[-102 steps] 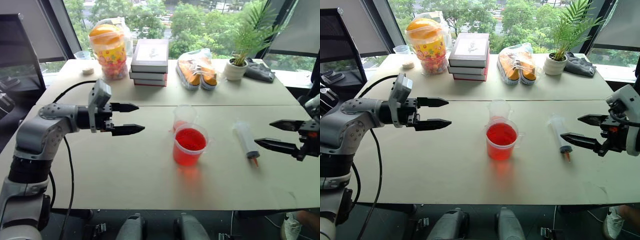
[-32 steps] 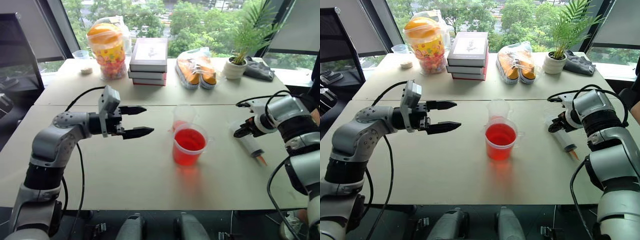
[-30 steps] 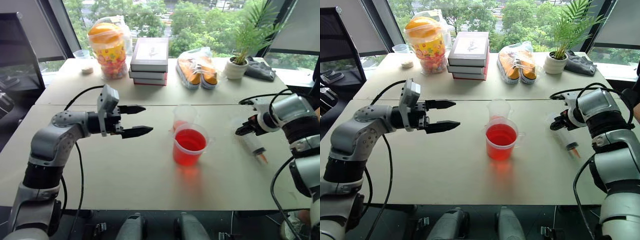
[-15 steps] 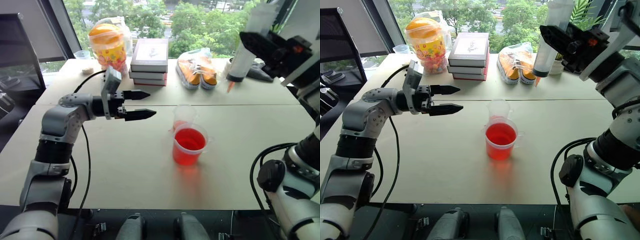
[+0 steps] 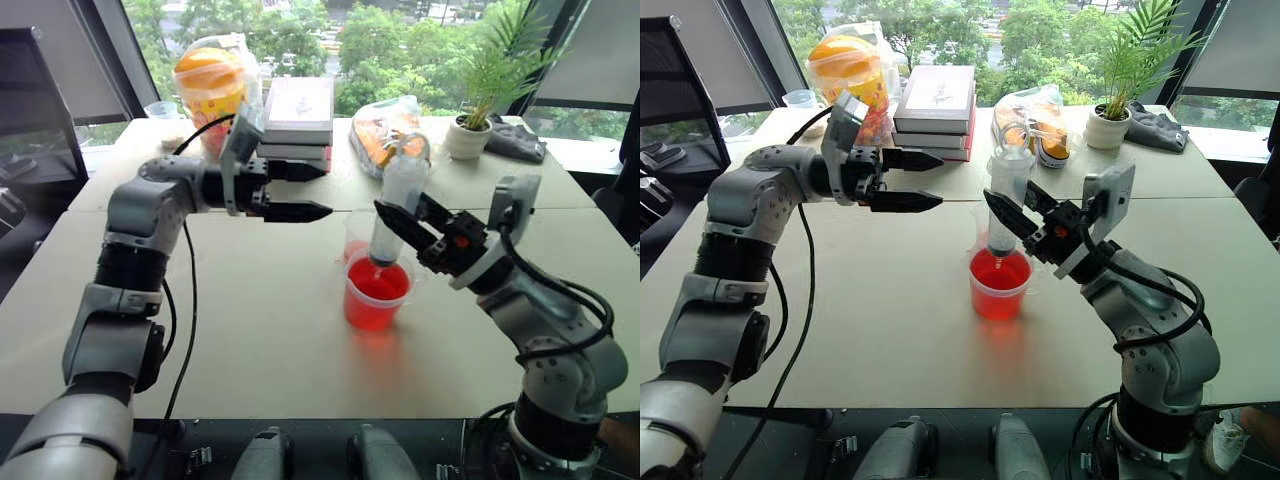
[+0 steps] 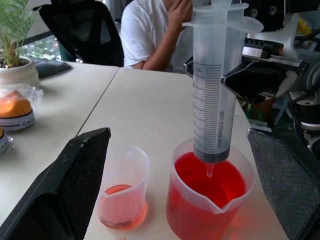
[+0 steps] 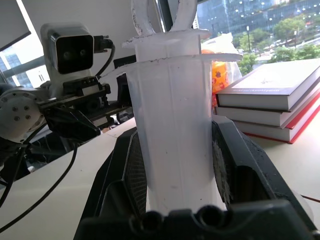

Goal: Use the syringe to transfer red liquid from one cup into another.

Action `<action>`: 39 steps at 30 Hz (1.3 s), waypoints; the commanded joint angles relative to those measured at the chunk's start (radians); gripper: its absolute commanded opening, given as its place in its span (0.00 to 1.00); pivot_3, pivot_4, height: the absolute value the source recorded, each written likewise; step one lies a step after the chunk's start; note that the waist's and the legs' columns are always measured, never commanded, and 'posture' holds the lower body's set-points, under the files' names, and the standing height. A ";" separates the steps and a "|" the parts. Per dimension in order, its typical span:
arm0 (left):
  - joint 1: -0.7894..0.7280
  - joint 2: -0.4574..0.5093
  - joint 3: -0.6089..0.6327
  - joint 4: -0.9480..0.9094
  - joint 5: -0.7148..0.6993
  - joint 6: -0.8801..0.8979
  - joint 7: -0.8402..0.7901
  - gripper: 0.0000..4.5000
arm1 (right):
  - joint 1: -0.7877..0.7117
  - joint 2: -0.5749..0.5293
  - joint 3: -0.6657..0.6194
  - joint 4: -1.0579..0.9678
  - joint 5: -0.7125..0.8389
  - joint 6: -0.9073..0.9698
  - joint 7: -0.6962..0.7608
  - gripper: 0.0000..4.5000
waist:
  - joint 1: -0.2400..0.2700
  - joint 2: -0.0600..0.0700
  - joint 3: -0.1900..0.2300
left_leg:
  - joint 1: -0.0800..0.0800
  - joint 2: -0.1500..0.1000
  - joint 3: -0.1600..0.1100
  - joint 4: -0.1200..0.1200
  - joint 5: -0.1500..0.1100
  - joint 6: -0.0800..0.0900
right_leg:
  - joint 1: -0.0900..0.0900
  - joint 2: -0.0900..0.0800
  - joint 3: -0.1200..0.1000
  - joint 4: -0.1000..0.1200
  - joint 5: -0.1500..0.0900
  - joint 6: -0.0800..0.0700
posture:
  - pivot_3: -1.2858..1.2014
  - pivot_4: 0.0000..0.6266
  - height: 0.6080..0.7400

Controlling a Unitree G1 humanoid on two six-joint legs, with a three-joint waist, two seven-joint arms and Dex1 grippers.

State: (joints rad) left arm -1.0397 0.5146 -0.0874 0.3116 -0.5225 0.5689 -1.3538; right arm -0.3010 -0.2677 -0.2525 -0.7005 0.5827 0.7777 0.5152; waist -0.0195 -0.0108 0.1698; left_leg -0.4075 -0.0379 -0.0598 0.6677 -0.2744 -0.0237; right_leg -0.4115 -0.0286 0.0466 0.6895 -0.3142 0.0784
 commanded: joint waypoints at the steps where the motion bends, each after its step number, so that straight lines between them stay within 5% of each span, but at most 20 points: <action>1: -0.057 -0.032 0.006 0.000 -0.004 -0.016 -0.012 1.00 | 0.036 -0.018 0.046 -0.015 -0.035 -0.108 0.000 0.31 | 0.000 0.000 0.000 | 0.000 0.000 0.000 0.000 0.000 0.000 | 0.000 0.000 0.000 0.000 0.000 0.000 | 0.52 0.24 1.00; 19: -0.150 -0.220 -0.017 0.073 0.024 -0.050 0.012 1.00 | 0.103 -0.096 0.124 0.045 -0.071 -0.240 -0.032 0.31 | 0.003 0.000 0.000 | 0.000 0.000 0.000 0.000 0.000 0.000 | 0.001 0.001 0.000 0.000 0.000 0.000 | 0.52 0.24 1.00; 22: -0.147 -0.239 -0.018 0.069 0.023 -0.036 0.026 0.81 | 0.100 -0.101 0.127 0.046 -0.069 -0.243 -0.038 0.31 | 0.004 0.000 0.000 | 0.000 0.000 0.000 0.001 0.000 0.000 | 0.001 0.001 0.000 0.000 0.000 0.000 | 0.52 0.24 1.00; 29: -0.115 -0.256 -0.038 0.042 0.039 -0.033 0.032 0.01 | 0.103 -0.113 0.131 0.035 -0.059 -0.241 -0.047 0.31 | 0.002 0.000 0.000 | 0.001 0.000 0.000 0.000 0.000 0.000 | 0.001 0.001 0.000 0.000 0.000 0.000 | 0.52 0.24 1.00; 39: -0.141 -0.253 -0.011 0.026 0.020 -0.024 0.041 0.00 | 0.130 -0.101 0.165 0.058 -0.046 -0.246 -0.033 0.31 | 0.003 0.000 0.000 | 0.001 0.000 0.000 0.001 0.000 0.000 | 0.001 0.001 0.000 0.000 0.000 0.000 | 0.52 0.24 1.00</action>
State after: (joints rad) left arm -1.1451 0.2586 -0.1217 0.3698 -0.4897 0.5572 -1.3157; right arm -0.1713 -0.3735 -0.1112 -0.6341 0.5251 0.5512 0.4687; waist -0.0164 -0.0109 0.1699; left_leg -0.4069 -0.0378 -0.0603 0.6682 -0.2740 -0.0236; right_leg -0.4100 -0.0280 0.0465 0.6894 -0.3142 0.0784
